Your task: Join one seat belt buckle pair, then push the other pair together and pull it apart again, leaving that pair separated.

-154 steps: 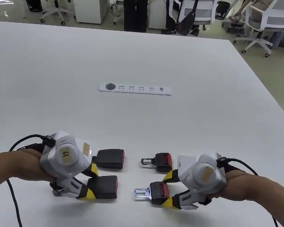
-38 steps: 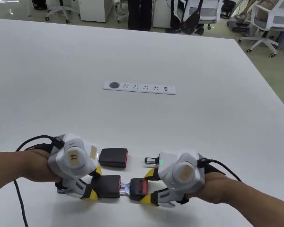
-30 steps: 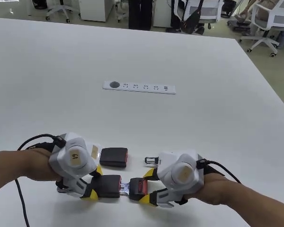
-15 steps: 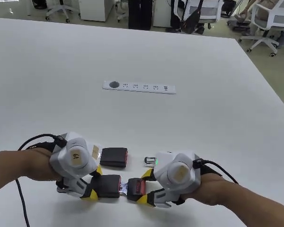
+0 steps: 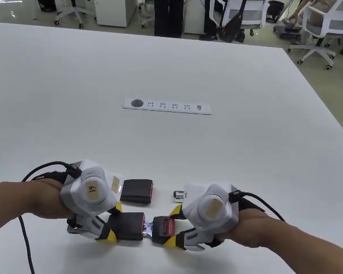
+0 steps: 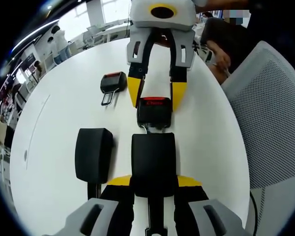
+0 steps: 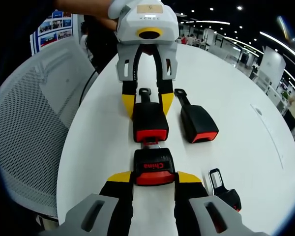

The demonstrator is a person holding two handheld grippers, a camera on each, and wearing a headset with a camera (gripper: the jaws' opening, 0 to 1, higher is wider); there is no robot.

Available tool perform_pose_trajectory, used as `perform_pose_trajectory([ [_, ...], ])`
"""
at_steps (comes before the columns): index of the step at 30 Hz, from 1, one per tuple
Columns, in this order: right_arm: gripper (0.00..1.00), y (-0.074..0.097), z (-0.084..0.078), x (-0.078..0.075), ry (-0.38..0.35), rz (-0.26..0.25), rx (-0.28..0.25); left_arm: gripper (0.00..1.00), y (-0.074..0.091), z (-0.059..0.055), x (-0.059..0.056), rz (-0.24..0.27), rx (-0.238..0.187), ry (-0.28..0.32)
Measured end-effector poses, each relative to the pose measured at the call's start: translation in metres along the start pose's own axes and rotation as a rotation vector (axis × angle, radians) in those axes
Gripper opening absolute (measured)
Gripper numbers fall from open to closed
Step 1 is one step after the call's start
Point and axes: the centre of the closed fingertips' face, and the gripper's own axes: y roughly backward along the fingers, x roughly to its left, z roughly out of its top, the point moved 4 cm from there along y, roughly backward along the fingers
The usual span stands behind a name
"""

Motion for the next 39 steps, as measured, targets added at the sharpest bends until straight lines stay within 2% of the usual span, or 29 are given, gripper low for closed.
perform_pose_trajectory([
  [10,0.27,0.000,0.000,0.001,-0.003,-0.008,0.010,0.31,-0.004,-0.005,0.005,-0.002,0.001,0.000],
  [28,0.26,0.001,0.002,0.001,0.000,-0.007,0.028,0.31,-0.002,0.001,0.000,-0.010,0.009,-0.004],
  [30,0.26,-0.006,0.009,0.006,-0.027,0.005,0.005,0.31,-0.002,0.004,-0.001,-0.014,0.010,-0.018],
  [31,0.26,-0.012,0.014,0.005,0.006,0.002,0.019,0.31,-0.002,0.006,-0.002,-0.017,0.024,-0.028],
  [32,0.26,-0.013,0.014,0.002,0.024,0.007,0.027,0.31,0.000,0.003,0.000,-0.012,0.039,-0.023],
  [34,0.26,-0.009,0.011,-0.001,0.018,0.009,0.015,0.31,0.002,0.004,0.000,-0.013,0.019,-0.017],
  [37,0.26,-0.004,0.011,0.002,0.015,0.009,0.015,0.31,0.001,0.003,0.000,-0.009,0.019,-0.013],
  [39,0.26,-0.008,0.009,0.003,0.005,0.012,0.021,0.31,0.000,0.001,0.002,-0.011,0.022,-0.015],
])
